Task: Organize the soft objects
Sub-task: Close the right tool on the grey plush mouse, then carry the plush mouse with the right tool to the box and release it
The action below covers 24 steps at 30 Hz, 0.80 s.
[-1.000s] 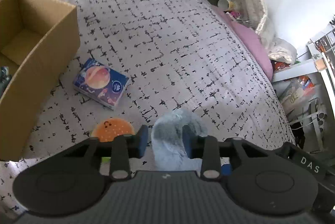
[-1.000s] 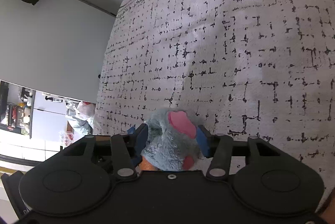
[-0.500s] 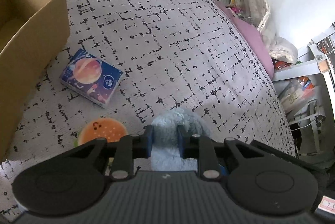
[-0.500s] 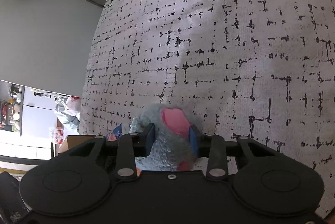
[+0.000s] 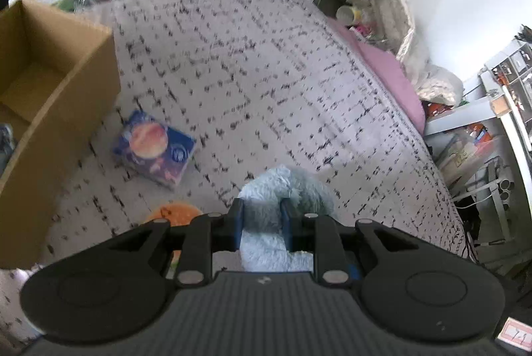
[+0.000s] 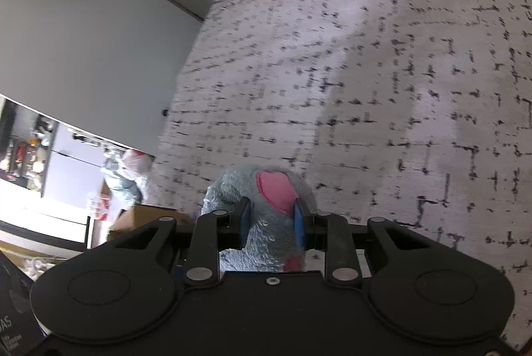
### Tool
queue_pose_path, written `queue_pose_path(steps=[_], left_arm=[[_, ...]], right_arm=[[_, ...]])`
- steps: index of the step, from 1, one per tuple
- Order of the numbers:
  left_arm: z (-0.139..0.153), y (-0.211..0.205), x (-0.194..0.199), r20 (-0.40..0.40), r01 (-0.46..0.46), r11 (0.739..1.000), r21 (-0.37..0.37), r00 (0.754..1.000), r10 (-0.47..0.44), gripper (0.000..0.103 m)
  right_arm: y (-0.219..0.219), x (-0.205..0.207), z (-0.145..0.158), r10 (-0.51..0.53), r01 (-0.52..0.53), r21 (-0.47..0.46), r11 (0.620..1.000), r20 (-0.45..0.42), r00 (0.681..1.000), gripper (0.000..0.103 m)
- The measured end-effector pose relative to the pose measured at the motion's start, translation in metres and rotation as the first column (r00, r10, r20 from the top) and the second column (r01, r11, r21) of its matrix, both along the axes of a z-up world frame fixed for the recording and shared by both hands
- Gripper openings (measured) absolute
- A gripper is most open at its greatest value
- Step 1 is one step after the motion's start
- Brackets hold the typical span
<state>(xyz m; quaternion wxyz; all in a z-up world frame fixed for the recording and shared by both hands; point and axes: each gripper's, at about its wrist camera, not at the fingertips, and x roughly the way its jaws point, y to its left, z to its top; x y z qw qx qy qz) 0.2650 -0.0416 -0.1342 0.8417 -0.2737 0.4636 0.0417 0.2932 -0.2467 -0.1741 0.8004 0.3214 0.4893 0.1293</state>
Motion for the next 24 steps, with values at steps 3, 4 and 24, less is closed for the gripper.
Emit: queue_pose_path(steps=[3,4,24], left_arm=[[0.016,0.001,-0.003,0.034,0.008,1.000,0.026,0.999,-0.008,0.022],[0.021,0.001,-0.005,0.047,0.008,0.999,0.037,0.999,-0.009,0.022],[0.082,0.032,-0.047,0.187,-0.065,0.993,0.095,0.981,0.047,0.019]], right_arm=[[0.003,-0.002,0.011,0.013,-0.014,0.024,1.000,0.046,0.999,0.025],[0.003,-0.004,0.013,0.017,-0.019,0.033,0.999,0.060,0.998,0.025],[0.034,-0.033,0.052,0.058,-0.097,0.136,0.986,0.260,0.964,0.025]])
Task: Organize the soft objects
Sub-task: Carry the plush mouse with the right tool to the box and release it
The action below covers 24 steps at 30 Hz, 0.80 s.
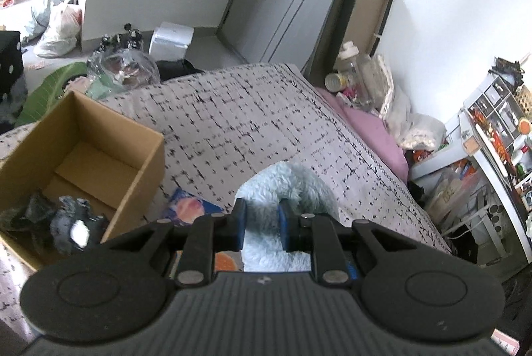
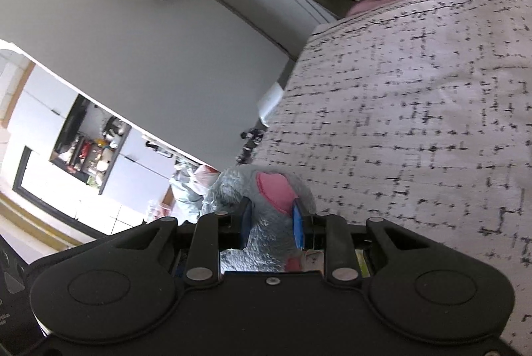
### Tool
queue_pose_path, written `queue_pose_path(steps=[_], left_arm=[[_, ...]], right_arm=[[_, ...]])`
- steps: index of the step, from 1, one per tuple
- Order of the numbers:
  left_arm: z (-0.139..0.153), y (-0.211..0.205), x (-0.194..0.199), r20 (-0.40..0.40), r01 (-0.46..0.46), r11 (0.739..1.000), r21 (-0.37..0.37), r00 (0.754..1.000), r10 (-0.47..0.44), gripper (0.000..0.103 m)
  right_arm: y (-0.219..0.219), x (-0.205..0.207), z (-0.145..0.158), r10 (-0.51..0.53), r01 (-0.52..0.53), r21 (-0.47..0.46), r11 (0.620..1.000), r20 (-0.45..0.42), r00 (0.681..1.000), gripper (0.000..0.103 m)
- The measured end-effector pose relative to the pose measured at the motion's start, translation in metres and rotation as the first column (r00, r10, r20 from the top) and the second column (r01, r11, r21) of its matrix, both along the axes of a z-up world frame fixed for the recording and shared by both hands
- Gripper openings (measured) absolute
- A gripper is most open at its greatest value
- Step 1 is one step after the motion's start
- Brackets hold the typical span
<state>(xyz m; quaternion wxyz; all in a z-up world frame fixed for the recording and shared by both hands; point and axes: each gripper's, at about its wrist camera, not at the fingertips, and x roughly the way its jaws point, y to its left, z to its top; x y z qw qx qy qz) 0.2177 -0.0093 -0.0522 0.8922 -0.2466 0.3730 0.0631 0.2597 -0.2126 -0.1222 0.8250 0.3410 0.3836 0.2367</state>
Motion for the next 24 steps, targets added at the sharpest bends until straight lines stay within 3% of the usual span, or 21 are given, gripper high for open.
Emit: queue_pose_path(steps=[13,24], left_arm=[[0.012,0.034,-0.023,0.031,-0.050,0.999,-0.003,0.998,0.050,0.019],[0.006,0.069,-0.041,0.028,-0.098,0.995,-0.022,0.995,0.099,0.019]], right_arm=[[0.033,-0.014,0.006,0.067,-0.069,0.028,0.997,0.082,0.994,0.025],[0.066,-0.022,0.001,0.131,-0.134,0.028,0.991,0.088,0.987,0.025]])
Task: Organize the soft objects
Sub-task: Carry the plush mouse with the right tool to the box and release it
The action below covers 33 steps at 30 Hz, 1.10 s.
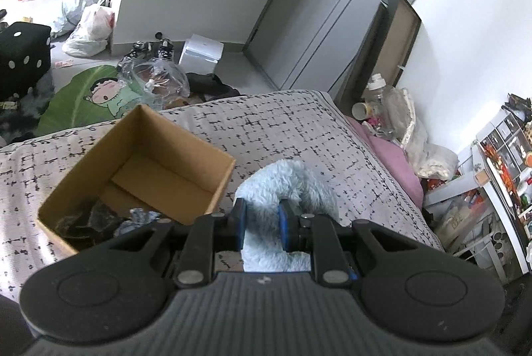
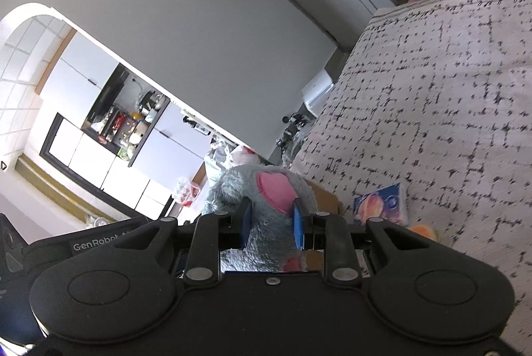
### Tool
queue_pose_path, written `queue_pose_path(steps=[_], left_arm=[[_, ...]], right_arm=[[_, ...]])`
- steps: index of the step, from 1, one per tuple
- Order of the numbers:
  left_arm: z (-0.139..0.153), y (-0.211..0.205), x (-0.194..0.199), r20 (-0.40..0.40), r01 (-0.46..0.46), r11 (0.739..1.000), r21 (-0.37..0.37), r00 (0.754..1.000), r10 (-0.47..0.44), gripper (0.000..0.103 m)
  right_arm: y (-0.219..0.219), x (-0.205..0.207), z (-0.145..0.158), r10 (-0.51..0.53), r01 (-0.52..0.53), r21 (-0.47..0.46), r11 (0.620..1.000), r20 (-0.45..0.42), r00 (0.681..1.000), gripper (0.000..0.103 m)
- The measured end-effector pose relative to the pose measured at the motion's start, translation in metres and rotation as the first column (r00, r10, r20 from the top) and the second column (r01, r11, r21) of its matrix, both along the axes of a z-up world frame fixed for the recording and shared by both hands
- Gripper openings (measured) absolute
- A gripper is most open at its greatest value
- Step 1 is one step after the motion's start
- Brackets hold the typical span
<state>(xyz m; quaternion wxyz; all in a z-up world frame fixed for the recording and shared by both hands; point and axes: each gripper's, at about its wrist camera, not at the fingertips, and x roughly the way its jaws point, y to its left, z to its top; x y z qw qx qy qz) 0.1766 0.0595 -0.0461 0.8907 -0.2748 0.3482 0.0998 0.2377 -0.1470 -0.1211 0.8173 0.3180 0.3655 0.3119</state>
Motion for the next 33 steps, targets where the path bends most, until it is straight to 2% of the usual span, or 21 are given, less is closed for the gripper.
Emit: queue_pose_path(steps=[22,29,31,33], left_arm=[[-0.031,0.078,-0.011,-0.032,-0.062,0.994,-0.088,0.998,0.059,0.019],[-0.035,0.094,-0.011,-0.049,-0.078,0.993,-0.085,0.996,0.074,0.019],[-0.037,0.097,-0.010,-0.055,-0.080,0.993,-0.089,0.996,0.075,0.019],[-0.042,0.098,-0.007,-0.067,-0.080,0.992,-0.093,0.995,0.074,0.020]], right_arm=[[0.065,-0.005,-0.014,0.086,-0.086,-0.029,0.996,-0.004,0.996,0.025],[0.081,-0.004,-0.019,0.106,-0.106,-0.022,0.994,-0.015,0.994,0.025],[0.082,-0.003,-0.019,0.108,-0.109,-0.026,0.994,-0.012,0.994,0.026],[0.082,-0.002,-0.019,0.108,-0.108,-0.040,0.993,-0.012,0.994,0.031]])
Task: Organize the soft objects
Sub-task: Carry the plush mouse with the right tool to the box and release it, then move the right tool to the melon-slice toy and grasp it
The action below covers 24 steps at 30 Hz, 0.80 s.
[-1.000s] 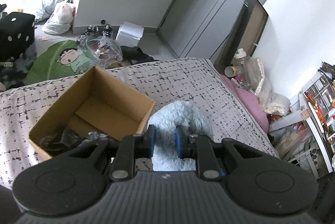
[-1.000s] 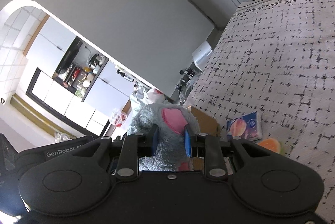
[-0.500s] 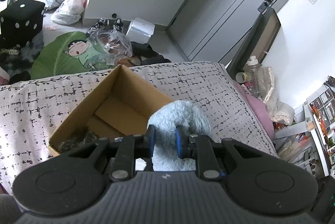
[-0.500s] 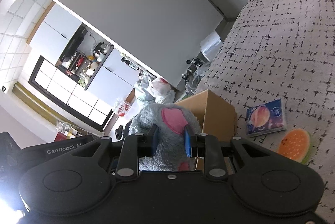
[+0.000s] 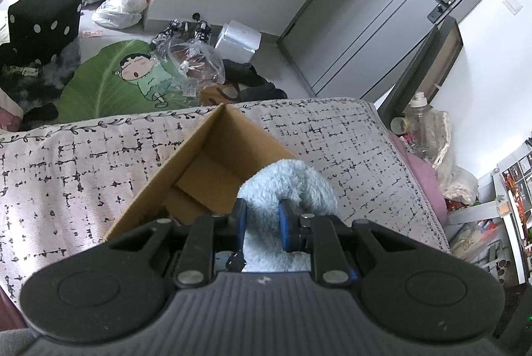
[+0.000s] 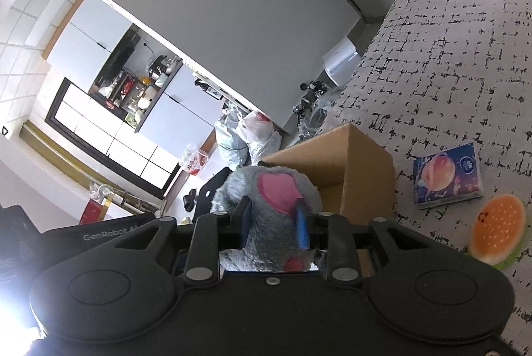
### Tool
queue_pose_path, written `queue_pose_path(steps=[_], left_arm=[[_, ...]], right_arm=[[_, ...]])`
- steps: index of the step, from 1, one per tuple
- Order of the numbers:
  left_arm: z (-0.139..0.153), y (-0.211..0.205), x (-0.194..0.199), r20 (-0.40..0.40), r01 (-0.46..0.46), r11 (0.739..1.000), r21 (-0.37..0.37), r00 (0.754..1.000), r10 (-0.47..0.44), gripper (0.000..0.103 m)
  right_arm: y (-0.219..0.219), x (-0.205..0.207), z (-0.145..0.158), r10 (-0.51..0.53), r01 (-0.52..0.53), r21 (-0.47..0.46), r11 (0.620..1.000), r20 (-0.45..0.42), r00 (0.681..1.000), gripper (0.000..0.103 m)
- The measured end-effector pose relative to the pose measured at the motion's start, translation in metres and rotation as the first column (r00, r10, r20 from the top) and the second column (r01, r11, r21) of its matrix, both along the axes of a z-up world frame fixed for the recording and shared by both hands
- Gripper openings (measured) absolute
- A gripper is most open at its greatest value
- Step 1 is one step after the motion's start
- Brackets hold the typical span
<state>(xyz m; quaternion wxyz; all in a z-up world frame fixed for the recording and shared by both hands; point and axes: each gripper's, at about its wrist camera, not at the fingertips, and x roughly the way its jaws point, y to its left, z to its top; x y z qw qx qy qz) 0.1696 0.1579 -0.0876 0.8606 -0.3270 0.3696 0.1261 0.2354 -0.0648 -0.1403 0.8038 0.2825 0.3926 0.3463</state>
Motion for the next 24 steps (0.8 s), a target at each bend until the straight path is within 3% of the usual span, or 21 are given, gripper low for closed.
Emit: queue_pose_path(steps=[1,4,5,8,10,15,20,24], left_arm=[[-0.003,0.000,0.002,-0.015,-0.005,1.000,0.003,1.000,0.005,0.020],[-0.004,-0.004,0.008,-0.090,-0.053,0.993,0.108,0.994,0.063,0.024],[-0.004,-0.005,0.009,-0.095,-0.055,0.993,0.107,0.993,0.065,0.025],[-0.005,-0.003,0.011,-0.108,-0.060,0.997,0.056,0.992,0.066,0.042],[-0.003,-0.005,0.011,-0.123,-0.062,0.996,0.071,0.990,0.070,0.053],[0.003,-0.015,0.008,-0.129,-0.048,0.993,0.104,0.990,0.062,0.062],[0.008,-0.026,0.008,-0.122,-0.029,0.993,0.114,0.992,0.043,0.070],[0.013,-0.038,0.009,-0.130,0.001,0.991,0.134,0.991,0.017,0.076]], right_arm=[[0.000,0.001,-0.001,-0.004,0.004,-0.011,1.000,-0.002,1.000,0.031],[-0.005,0.002,-0.004,-0.041,0.041,-0.028,0.999,-0.023,0.999,0.043],[-0.008,0.002,-0.004,-0.049,0.048,-0.027,0.998,-0.027,0.998,0.045],[-0.014,0.001,-0.001,-0.066,0.065,-0.024,0.998,-0.043,0.997,0.046],[-0.019,0.000,0.003,-0.078,0.078,-0.022,0.997,-0.044,0.996,0.050],[-0.026,-0.003,0.011,-0.097,0.095,-0.044,0.994,-0.047,0.994,0.055],[-0.037,-0.007,0.023,-0.143,0.136,-0.143,0.980,-0.043,0.989,0.060],[-0.053,-0.007,0.027,-0.176,0.163,-0.161,0.973,-0.066,0.982,0.066]])
